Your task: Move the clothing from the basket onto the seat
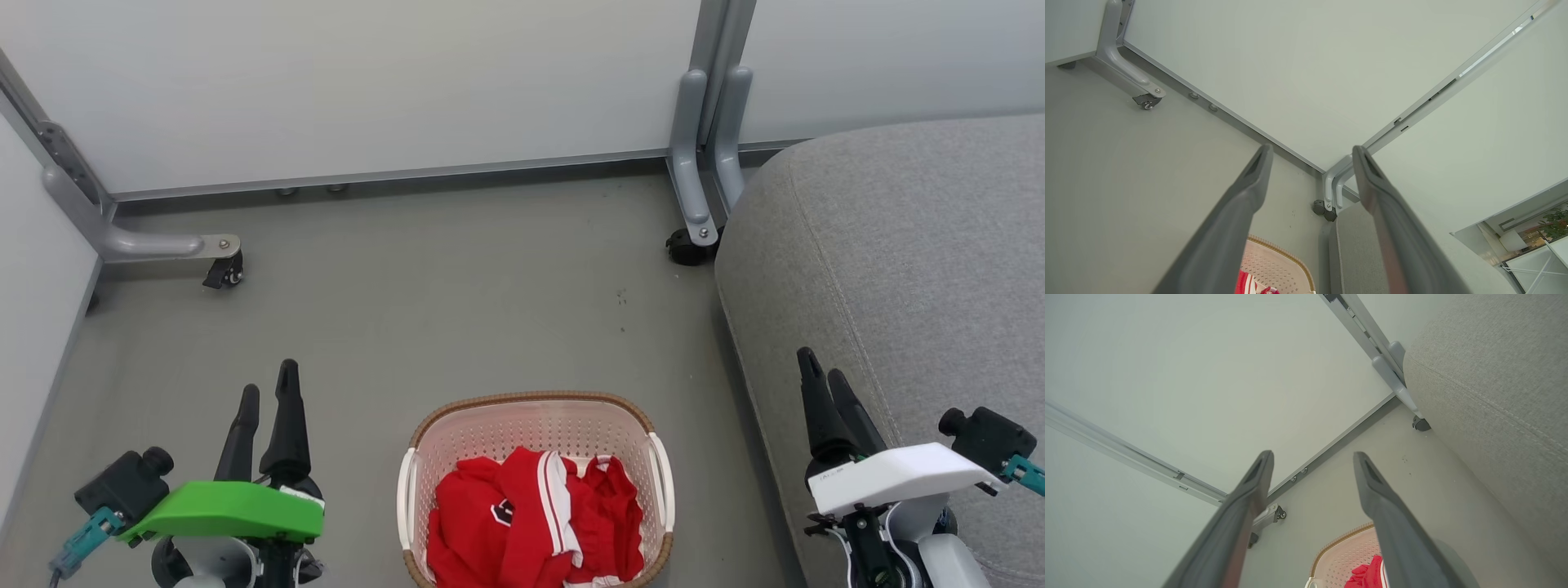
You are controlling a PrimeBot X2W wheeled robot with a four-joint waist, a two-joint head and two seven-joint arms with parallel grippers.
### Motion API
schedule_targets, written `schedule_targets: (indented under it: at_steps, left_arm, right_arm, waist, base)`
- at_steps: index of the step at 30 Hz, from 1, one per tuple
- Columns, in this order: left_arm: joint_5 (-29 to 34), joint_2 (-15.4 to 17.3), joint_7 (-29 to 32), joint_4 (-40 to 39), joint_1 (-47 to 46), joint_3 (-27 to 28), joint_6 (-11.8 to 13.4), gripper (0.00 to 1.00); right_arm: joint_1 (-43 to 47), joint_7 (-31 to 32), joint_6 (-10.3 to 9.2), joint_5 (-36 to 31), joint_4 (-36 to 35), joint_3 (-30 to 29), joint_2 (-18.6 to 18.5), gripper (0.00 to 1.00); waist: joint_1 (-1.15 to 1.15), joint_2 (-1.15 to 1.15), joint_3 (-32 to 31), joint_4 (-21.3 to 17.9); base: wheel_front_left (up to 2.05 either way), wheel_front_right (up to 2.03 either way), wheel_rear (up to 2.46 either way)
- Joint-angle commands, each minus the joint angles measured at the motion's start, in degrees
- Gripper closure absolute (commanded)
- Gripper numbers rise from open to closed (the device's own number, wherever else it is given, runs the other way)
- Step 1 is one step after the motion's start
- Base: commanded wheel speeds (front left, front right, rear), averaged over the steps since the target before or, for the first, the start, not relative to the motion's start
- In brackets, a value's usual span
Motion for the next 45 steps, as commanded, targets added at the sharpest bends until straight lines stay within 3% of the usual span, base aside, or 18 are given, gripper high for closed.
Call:
schedule_targets:
  at_steps: [1,23,45]
  left_arm:
    - [2.5,0.3,-0.7,-1.2,0.0,-0.4,0.4,0.00]
    - [16.0,0.4,-4.4,-2.1,1.0,-2.6,0.3,0.00]
    - [25.2,0.5,-7.5,-1.6,2.1,-4.2,-0.6,0.00]
  right_arm:
    - [0.0,-0.7,0.02,-2.3,-1.3,0.3,-0.6,0.00]
    - [0.9,-4.5,0.03,-16.4,-3.4,2.3,-1.0,0.00]
    - [2.1,-7.5,0.04,-27.0,-5.5,4.0,-1.7,0.00]
  waist:
    - [0.00,0.00,0.0,0.0]
    - [0.00,0.00,0.0,-0.2]
    - [0.00,0.00,-0.1,0.0]
  base:
    - [0.00,0.00,0.00]
    - [0.00,0.00,0.00]
    - [0.00,0.00,0.00]
